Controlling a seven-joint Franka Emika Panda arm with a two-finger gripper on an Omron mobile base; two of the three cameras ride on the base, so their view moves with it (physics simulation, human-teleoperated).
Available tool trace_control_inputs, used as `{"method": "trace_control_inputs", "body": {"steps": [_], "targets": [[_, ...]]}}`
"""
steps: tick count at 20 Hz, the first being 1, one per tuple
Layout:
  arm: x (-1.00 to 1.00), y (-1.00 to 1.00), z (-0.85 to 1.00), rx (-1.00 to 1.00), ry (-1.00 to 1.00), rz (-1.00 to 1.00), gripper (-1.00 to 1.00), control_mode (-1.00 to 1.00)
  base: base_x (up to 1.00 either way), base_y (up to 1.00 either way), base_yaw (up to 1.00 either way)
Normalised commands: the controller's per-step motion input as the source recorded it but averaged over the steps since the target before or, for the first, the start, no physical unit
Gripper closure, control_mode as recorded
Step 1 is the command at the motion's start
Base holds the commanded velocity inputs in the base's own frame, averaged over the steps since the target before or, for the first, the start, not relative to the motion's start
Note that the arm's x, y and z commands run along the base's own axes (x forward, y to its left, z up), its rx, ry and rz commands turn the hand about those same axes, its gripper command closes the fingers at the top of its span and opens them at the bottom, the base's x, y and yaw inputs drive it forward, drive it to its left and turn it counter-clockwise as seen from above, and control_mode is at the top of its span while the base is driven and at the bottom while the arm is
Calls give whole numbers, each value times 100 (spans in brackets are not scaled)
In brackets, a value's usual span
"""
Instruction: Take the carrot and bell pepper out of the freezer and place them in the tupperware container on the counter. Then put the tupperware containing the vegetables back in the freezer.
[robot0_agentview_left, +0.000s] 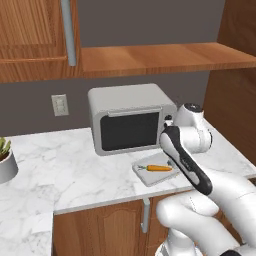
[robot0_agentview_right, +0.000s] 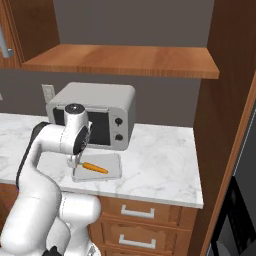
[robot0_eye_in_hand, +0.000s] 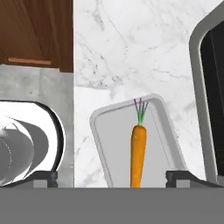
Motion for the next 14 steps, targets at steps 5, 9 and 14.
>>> {"method": "trace_control_inputs", "body": {"steps": [5,9,14], "targets": [[-88,3,86,0,-2,-25,-100,-100,0,0,0],[-59,7,51,0,-1,-41,-100,-100,0,0,0],[-19,1,78,2,3,-46,-100,-100,0,0,0]]}}
